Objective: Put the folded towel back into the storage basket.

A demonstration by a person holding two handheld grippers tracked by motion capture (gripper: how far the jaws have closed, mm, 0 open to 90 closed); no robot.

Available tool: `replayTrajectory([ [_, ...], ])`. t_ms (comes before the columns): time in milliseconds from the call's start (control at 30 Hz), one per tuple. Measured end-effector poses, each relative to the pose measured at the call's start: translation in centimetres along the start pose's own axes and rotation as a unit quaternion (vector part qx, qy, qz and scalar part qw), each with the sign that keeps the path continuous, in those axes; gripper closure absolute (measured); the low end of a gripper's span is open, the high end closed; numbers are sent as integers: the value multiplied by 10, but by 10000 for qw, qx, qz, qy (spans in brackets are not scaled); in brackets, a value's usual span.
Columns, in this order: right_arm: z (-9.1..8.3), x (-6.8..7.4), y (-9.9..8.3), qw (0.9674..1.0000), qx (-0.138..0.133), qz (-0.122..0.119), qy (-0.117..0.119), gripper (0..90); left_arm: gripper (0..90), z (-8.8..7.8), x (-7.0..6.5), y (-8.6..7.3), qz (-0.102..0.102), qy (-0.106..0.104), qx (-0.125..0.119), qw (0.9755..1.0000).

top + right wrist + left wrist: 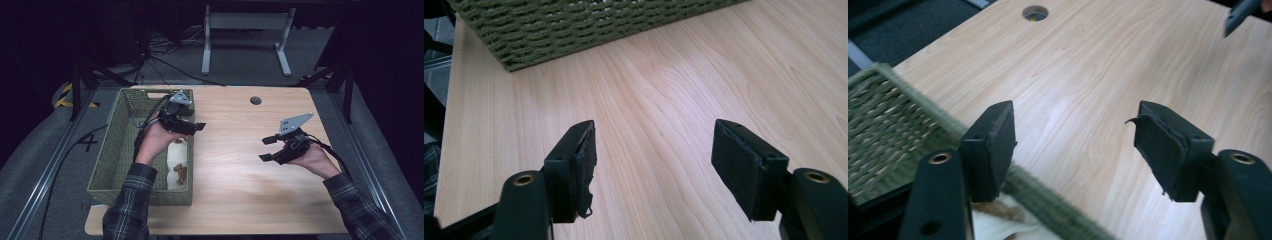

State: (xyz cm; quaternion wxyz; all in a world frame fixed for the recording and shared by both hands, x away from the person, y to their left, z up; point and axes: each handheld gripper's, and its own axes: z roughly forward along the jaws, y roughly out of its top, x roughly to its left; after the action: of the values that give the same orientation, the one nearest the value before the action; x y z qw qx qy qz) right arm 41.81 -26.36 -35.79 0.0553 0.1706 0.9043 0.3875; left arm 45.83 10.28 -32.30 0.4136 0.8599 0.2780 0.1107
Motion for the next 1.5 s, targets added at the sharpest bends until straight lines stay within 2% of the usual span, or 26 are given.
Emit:
replayTrajectory([
  [133, -5, -3, -13, 9999, 3, 89, -81, 341, 285, 5, -15, 5, -40, 31, 109, 9999],
  [167, -5, -3, -13, 9999, 3, 89, -81, 341, 276, 5, -15, 5, -40, 31, 109, 9999],
  [233, -10, -3, -22, 9998, -44, 141, -148, 340, 253, 10, -27, 8, -58, 31, 142, 9999],
  [400, -14, -3, -36, 9994, -62, 222, -241, 334, 230, 20, -48, 11, -101, -2, 122, 9999],
  [633, -16, -3, -62, 9985, 46, 363, -411, 319, 224, 43, -79, 13, -58, -58, 284, 9996],
  [700, -17, -3, -72, 9980, 76, 415, -478, 316, 229, 53, -90, 12, -69, -161, 327, 9993],
  [900, -18, -3, -95, 9965, 159, 525, -635, 300, 229, 77, -116, 6, 12, -276, 478, 9985],
  [1133, -16, -1, -119, 9940, 344, 639, -823, 288, 231, 109, -134, -15, 102, -382, 619, 9973],
  [1167, -15, -1, -123, 9936, 380, 638, -853, 288, 231, 109, -134, -15, 102, -382, 619, 9973],
  [1233, -13, 0, -128, 9930, 455, 651, -873, 288, 231, 122, -140, -26, 149, -367, 693, 9968],
  [1500, -6, 0, -136, 9913, 691, 617, -932, 282, 230, 145, -144, -46, 244, -381, 970, 9943],
])
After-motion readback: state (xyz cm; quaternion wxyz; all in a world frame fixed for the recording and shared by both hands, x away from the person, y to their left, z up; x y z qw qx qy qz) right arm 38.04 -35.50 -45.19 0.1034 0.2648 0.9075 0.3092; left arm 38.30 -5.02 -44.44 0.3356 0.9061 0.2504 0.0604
